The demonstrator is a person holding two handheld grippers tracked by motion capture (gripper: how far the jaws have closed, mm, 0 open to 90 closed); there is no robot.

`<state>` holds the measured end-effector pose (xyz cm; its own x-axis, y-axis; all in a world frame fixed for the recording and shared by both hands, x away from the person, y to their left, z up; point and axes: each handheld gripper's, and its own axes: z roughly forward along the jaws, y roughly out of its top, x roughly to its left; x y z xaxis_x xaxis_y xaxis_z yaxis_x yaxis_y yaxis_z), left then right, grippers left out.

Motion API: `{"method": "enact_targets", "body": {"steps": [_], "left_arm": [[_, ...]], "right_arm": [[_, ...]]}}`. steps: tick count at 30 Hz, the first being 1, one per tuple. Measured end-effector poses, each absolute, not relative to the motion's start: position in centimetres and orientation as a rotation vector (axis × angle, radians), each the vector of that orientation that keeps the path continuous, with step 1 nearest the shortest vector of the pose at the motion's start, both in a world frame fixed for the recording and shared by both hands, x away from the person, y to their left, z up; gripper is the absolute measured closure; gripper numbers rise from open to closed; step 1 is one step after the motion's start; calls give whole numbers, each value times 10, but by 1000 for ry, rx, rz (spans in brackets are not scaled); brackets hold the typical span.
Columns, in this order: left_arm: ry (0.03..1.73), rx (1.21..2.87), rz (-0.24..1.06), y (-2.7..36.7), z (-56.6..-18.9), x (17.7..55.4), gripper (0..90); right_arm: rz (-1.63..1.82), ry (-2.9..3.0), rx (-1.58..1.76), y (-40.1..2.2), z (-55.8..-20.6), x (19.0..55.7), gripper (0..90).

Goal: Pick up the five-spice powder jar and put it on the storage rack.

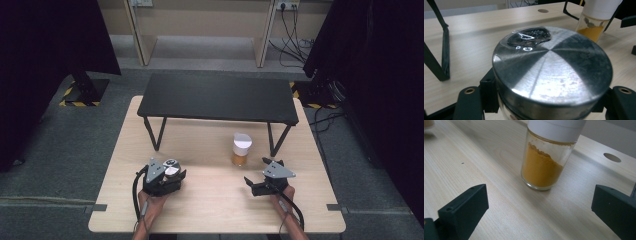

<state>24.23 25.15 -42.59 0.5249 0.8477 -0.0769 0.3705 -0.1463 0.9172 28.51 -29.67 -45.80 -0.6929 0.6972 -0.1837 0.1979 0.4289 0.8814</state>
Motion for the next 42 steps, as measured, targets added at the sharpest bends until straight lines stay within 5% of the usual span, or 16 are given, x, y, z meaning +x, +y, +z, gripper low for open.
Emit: {"method": "enact_targets", "body": {"steps": [24, 42], "left_arm": [[920, 1734, 544, 273, -296, 289, 306], [952, 1738, 543, 258, -239, 331, 306]], "right_arm": [[1228, 2153, 751, -297, -458, 286, 7], [1233, 2154, 746, -298, -458, 286, 8]]}}
